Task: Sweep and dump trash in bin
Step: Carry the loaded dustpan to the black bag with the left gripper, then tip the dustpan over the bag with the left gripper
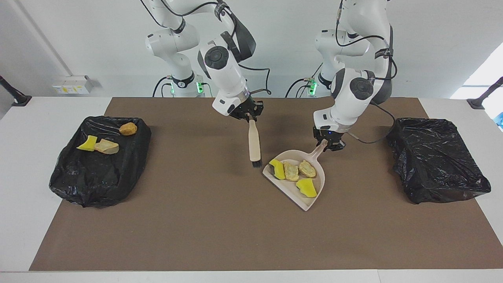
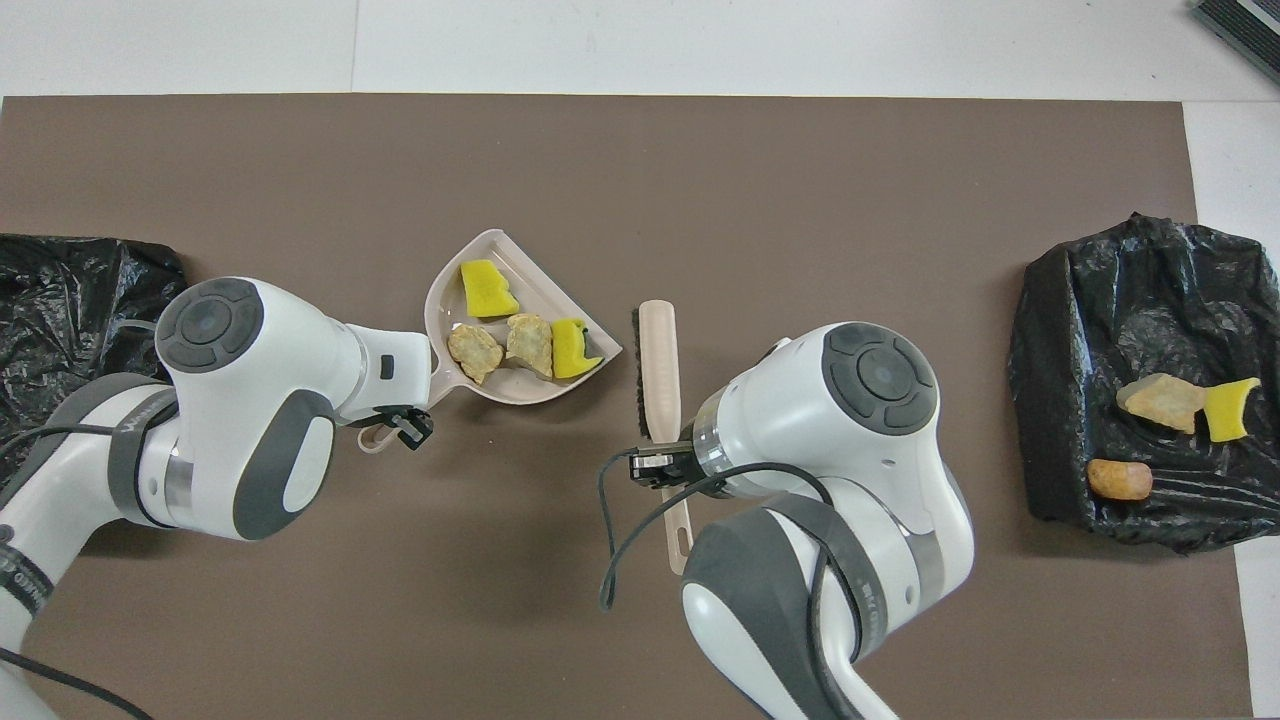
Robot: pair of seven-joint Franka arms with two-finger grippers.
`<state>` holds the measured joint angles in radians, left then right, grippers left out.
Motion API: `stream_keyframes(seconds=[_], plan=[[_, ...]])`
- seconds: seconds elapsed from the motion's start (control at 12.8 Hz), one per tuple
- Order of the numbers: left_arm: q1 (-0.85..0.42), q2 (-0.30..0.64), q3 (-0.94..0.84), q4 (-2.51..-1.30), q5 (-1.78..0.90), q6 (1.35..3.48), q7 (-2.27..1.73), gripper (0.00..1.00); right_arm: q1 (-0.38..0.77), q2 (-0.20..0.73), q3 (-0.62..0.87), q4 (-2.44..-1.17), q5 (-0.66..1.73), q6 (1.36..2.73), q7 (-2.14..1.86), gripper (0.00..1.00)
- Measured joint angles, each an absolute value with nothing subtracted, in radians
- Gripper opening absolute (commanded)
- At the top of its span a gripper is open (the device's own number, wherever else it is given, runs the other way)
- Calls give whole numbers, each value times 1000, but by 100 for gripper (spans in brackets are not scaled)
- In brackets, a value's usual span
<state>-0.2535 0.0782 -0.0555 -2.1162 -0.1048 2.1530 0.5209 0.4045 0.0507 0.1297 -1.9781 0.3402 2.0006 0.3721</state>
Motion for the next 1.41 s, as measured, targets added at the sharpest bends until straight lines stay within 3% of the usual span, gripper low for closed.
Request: stream_keyframes(seconds=[0.31, 0.78, 1.41], plan=[[-128, 49, -50, -2034, -105, 2064, 495, 0, 433, 21, 143, -1983, 241, 1974, 520, 0], [95, -5, -47, -1897, -98, 1841, 504, 0, 646, 22, 151, -2058, 150, 1976, 695, 0], [526, 47, -41, -1694, -78, 1662, 931, 0, 820, 113, 151, -2169, 147, 2217, 845, 0]])
